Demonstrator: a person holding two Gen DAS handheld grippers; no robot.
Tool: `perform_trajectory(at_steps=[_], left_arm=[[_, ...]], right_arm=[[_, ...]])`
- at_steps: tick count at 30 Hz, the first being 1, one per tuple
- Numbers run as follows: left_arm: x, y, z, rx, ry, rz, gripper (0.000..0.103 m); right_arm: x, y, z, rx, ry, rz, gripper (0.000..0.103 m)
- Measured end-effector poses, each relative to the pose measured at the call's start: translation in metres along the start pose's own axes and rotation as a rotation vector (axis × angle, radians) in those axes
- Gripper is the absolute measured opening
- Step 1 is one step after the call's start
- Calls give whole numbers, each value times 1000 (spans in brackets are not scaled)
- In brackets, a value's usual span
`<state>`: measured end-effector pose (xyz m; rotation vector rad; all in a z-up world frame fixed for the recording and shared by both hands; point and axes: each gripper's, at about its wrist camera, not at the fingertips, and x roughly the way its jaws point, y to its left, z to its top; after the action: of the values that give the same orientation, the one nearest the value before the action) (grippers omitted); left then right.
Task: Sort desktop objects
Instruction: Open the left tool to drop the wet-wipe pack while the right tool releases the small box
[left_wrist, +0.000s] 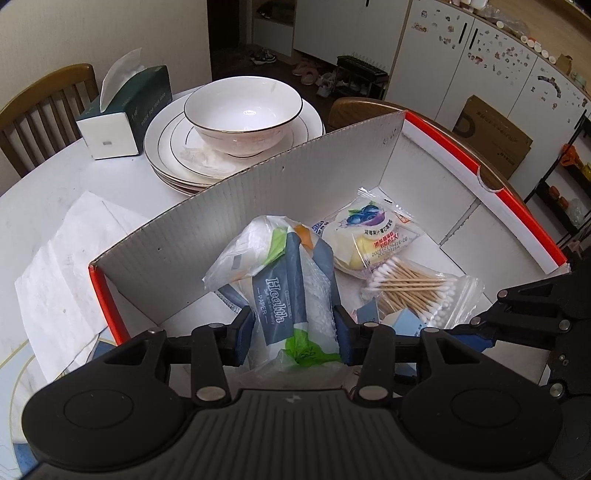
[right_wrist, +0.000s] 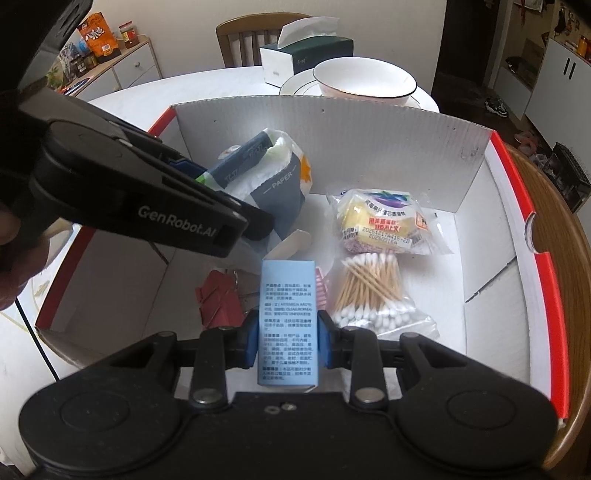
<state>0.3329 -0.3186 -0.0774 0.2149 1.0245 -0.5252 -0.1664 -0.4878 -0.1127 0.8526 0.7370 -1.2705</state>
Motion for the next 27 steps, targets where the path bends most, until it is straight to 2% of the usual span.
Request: perform_trajectory(at_steps=[7, 9, 10, 11, 27], left_arm=[[-6, -4, -1, 4, -25, -18, 58], [-9, -4, -2, 3, -36, -24, 60], [-11, -4, -2, 2, -42, -23, 62], [-13, -4, -3, -1, -48, -22, 64], [-74, 10, -31, -62, -181, -65, 64]], right_arm=[[-8, -1, 1, -11, 1, 17, 41], [-9, 0, 3, -16, -4, 22, 46], [-11, 0, 2, -17, -7, 26, 54], [-14, -1, 2, -18, -14, 31, 58], [-52, 13, 8, -41, -92, 37, 60]])
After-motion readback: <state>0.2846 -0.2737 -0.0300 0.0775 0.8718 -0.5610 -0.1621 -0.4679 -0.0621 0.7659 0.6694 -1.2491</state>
